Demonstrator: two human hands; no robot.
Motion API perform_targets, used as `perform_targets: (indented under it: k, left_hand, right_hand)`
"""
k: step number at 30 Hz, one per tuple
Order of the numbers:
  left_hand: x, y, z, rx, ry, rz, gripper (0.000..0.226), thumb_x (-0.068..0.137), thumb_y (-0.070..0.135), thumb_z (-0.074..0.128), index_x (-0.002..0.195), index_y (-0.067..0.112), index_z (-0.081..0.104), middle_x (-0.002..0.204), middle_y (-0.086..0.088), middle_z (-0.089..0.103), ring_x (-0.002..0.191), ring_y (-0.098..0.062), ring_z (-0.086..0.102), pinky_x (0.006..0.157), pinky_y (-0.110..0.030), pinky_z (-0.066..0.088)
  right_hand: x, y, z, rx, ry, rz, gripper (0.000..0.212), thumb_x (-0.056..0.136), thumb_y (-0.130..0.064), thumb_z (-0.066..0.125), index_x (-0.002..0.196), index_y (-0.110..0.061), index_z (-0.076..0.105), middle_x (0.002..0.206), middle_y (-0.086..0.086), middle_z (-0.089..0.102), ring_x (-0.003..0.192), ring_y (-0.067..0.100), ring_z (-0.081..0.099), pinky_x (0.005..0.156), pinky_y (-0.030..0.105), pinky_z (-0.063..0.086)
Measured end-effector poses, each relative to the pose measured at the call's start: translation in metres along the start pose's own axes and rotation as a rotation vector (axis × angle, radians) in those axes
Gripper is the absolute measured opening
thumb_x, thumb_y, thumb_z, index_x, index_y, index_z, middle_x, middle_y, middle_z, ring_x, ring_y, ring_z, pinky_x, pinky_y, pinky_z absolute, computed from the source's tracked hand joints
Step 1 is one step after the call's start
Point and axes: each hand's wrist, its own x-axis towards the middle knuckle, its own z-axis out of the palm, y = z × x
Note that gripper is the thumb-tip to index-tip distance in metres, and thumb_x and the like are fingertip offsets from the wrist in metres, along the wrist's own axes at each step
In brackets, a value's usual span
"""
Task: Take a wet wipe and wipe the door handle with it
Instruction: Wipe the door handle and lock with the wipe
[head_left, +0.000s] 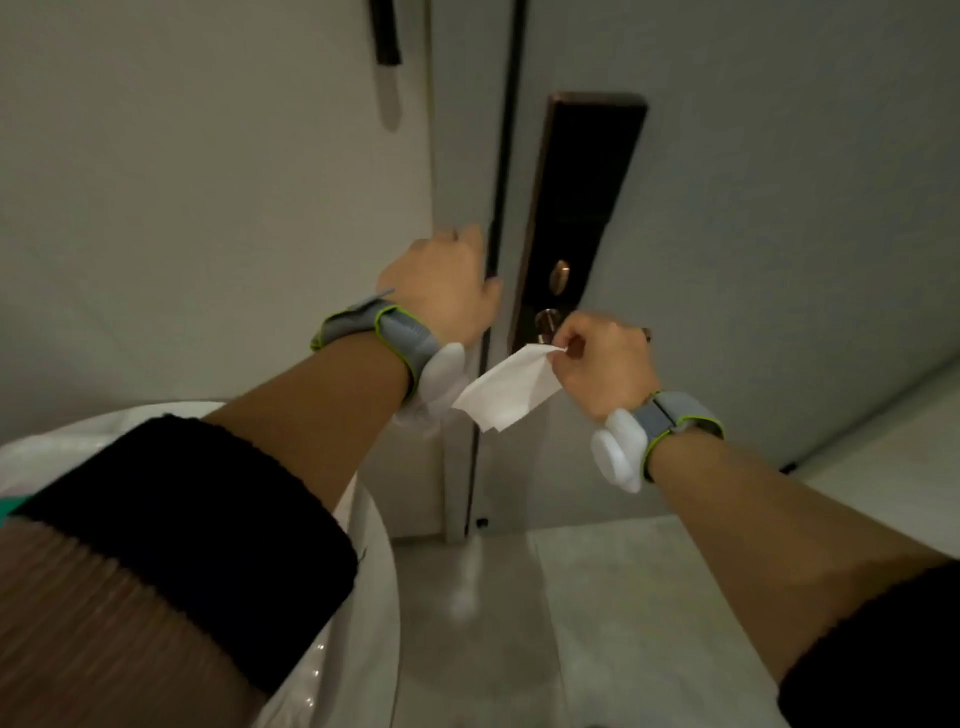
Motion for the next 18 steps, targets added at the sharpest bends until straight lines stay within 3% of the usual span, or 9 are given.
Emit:
perform_targets:
  k: [8,13,18]
  left_hand:
    - [0.026,0.031,-0.004,-0.042,0.212,0.137,0.057,0.085,0.027,0.06,0.134,0.008,0.037,0.135,-0.019,0.039,0.12,-0.039,0.042,0.097,-0.049,0.043]
    - [0.045,0.037,0.004,0.054,0.296,0.214,0.08,0.077,0.025,0.067,0.144,0.009,0.026,0.153,-0.02,0.021,0.137,-0.039,0.026,0.108,-0.048,0.036]
    - [0.058,0.045,0.023,0.17,0.368,0.251,0.091,0.075,0.02,0.068,0.149,0.011,0.016,0.158,-0.019,0.01,0.145,-0.037,0.009,0.107,-0.047,0.034]
  right_hand:
    - [0.023,0.023,-0.027,-0.085,0.002,-0.062,0.015,0.079,-0.014,0.054,0.09,-0.013,0.063,0.1,0.014,0.063,0.091,0.035,0.06,0.081,0.039,0.051]
    - [0.046,0.026,-0.017,-0.195,-0.089,-0.181,0.019,0.081,-0.016,0.052,0.097,-0.015,0.063,0.109,0.015,0.061,0.096,0.04,0.059,0.08,0.041,0.051]
    - [0.062,0.036,0.007,-0.238,-0.181,-0.187,0.028,0.084,-0.012,0.046,0.106,-0.016,0.061,0.113,0.013,0.062,0.1,0.037,0.059,0.081,0.036,0.049]
